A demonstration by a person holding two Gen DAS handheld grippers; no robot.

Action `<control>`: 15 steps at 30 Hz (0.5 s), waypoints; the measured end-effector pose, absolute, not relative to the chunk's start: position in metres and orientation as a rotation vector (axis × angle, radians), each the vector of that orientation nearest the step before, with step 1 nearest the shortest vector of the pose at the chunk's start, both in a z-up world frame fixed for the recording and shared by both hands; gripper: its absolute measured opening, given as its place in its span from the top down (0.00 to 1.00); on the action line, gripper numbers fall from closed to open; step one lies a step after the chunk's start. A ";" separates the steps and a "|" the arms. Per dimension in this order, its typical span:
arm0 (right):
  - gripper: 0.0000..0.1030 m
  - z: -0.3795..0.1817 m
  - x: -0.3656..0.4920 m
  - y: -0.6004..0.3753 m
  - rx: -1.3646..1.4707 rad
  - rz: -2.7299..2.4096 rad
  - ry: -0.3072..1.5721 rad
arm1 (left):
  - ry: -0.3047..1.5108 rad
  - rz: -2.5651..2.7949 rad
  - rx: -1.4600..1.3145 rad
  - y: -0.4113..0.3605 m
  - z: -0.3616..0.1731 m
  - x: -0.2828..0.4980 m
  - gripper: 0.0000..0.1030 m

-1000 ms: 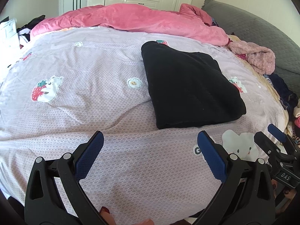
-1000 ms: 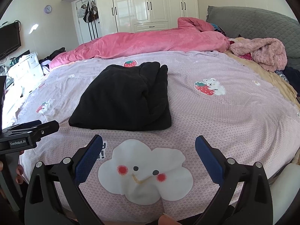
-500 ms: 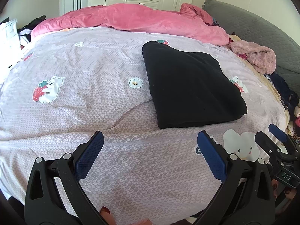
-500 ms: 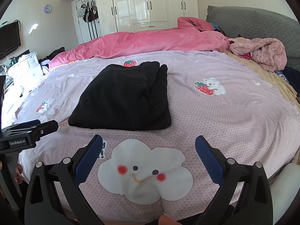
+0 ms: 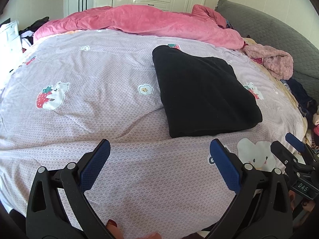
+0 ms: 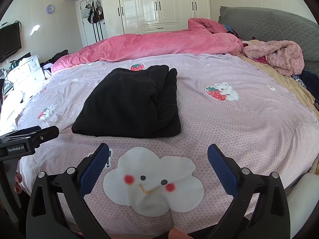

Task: Fold small clothes

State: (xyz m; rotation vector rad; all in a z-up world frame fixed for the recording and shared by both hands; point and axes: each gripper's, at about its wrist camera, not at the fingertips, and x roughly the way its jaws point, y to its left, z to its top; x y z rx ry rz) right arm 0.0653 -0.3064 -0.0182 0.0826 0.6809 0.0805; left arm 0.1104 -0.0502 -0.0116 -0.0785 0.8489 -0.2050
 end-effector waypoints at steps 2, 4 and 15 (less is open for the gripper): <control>0.04 -0.018 0.065 -0.307 0.082 0.080 0.680 | 0.848 -0.206 -0.079 -0.049 -0.011 0.110 0.09; 0.04 -0.018 0.065 -0.307 0.083 0.079 0.680 | 0.848 -0.204 -0.076 -0.049 -0.011 0.110 0.09; 0.04 -0.018 0.063 -0.311 0.080 0.070 0.681 | 0.845 -0.206 -0.067 -0.049 -0.008 0.110 0.09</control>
